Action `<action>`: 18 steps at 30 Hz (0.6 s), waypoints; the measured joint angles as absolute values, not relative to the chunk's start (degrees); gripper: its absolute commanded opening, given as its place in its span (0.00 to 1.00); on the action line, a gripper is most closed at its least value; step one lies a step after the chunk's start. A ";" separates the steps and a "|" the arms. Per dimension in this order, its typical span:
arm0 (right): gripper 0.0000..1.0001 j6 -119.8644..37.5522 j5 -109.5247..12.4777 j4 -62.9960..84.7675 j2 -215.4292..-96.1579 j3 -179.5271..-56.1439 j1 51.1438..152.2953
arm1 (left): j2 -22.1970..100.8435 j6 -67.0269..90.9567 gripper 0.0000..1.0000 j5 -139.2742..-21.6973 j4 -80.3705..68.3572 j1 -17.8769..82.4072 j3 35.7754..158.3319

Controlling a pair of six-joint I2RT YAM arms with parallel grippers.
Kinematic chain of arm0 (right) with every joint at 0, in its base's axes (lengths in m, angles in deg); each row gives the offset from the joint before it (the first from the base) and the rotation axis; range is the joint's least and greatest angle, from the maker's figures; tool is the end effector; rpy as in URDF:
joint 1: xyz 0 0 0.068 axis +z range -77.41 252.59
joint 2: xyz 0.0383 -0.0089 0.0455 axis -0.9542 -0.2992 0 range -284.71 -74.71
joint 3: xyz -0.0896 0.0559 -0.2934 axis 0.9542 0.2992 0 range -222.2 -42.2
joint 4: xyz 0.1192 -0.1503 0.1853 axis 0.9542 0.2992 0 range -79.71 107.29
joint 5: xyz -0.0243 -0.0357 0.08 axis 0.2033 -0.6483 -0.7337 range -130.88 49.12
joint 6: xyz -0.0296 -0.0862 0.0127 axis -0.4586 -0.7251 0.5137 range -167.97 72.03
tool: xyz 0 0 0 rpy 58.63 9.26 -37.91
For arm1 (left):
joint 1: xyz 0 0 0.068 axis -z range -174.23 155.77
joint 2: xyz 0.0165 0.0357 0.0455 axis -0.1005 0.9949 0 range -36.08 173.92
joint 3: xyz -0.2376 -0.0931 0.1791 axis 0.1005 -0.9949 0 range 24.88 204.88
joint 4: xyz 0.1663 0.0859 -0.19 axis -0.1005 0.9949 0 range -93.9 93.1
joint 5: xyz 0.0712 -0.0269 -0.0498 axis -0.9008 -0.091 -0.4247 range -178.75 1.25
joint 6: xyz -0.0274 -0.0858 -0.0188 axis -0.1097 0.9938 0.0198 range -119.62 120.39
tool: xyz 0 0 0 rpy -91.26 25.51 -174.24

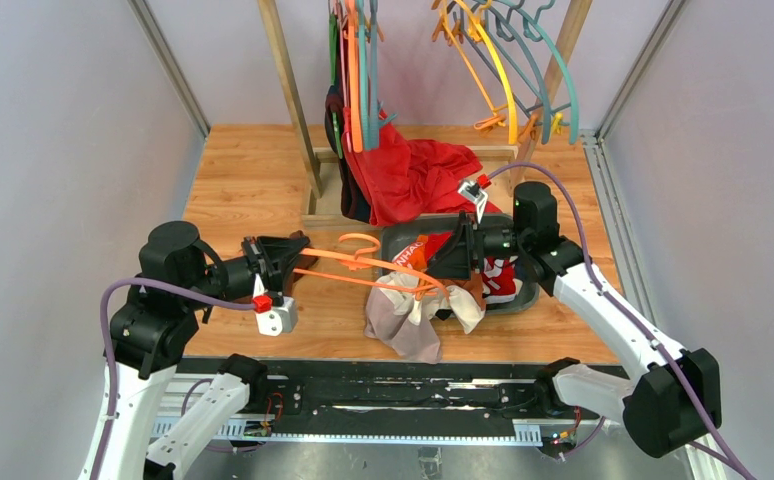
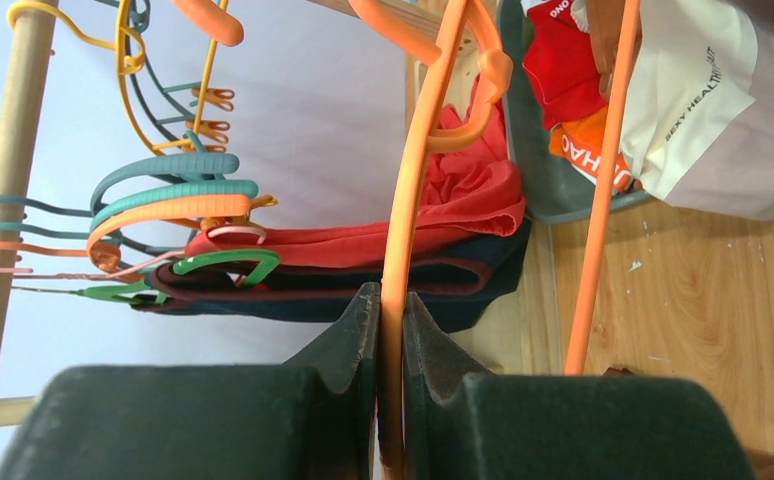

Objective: Remove the underwear clipped to the hanger
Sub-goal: Remove the underwear from the hanger.

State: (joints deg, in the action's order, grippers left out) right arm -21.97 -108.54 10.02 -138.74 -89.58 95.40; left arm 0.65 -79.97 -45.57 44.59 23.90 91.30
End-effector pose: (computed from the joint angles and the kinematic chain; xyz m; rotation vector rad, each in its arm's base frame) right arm 0.1963 0.1655 0.3428 -0.8491 1.8174 1.6489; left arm 0.0693 -0.0823 0.4284 1.6397 0.7627 0.0540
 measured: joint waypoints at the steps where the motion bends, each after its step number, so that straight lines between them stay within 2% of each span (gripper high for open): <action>1: 0.55 -21.86 -108.72 9.84 -138.74 -89.53 95.44 | 0.65 -79.97 0.00 -45.63 44.56 23.90 91.30; 10: 0.47 -20.44 -109.72 7.57 -138.81 -88.75 95.51 | 0.65 -79.86 0.00 -46.57 43.34 23.90 90.86; 18: 0.50 -19.13 -109.90 6.21 -139.86 -88.53 96.08 | 0.65 -79.78 0.00 -46.88 42.44 23.90 90.49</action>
State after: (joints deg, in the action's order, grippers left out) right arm -19.13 -109.90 6.21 -139.86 -88.53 96.08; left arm 0.65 -79.78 -46.88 42.44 23.90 90.49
